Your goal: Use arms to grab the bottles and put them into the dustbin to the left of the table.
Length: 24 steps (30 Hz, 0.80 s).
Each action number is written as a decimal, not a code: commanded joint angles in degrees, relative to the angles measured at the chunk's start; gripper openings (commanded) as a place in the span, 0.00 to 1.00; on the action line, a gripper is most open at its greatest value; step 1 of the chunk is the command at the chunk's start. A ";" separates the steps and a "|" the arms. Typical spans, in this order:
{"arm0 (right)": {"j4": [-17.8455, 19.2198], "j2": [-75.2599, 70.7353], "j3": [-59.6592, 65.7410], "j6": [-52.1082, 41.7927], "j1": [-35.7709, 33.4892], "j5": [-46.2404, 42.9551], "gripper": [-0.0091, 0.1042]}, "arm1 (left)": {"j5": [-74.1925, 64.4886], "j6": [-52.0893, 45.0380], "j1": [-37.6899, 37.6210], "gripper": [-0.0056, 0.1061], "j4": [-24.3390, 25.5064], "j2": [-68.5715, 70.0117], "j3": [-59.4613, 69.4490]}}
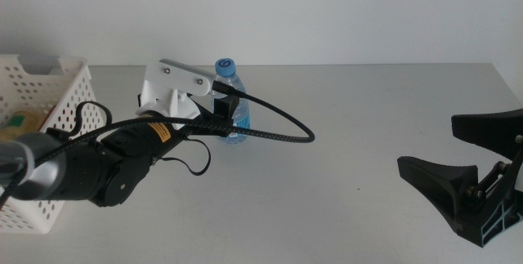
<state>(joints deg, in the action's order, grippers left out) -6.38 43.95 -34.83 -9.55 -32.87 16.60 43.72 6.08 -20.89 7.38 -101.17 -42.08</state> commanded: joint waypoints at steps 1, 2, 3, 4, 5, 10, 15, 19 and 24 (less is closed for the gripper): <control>0.25 -0.30 -2.06 -0.60 0.20 -4.07 0.74 | 4.59 2.27 0.44 0.89 0.94 -0.34 -3.83; 0.25 -0.30 -2.06 -0.60 0.20 -4.07 0.74 | 4.59 2.63 0.44 0.89 0.94 -1.17 -4.69; 0.25 -0.30 -2.06 -0.67 0.20 -4.07 0.74 | 4.59 2.90 0.44 0.89 0.94 -2.19 -5.90; 0.25 -0.30 -2.06 -0.67 0.20 -4.07 0.74 | 4.59 2.90 0.44 0.89 1.06 -3.22 -6.70; 0.25 -0.30 -2.06 -0.67 0.20 -4.07 0.74 | 4.59 2.90 0.44 0.89 1.12 -4.03 -7.66; 0.25 -0.30 -2.06 -0.67 0.20 -4.07 0.74 | 4.59 3.17 0.44 0.89 1.47 -8.98 -12.12; 0.25 -0.30 -2.06 -0.67 0.20 -4.07 0.74 | 4.59 3.11 0.44 0.89 1.15 -12.74 -15.15; 0.25 -0.30 -2.06 -0.67 0.20 -4.07 0.74 | 5.55 3.11 0.44 0.89 0.91 -15.36 -16.50; 0.25 -0.30 -2.06 -0.61 0.20 -4.07 0.74 | 8.43 3.05 0.37 0.88 0.85 -16.94 -16.87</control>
<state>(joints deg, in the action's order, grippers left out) -6.38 43.95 -34.84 -9.55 -32.87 16.60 46.04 8.32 -20.53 9.13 -121.04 -57.41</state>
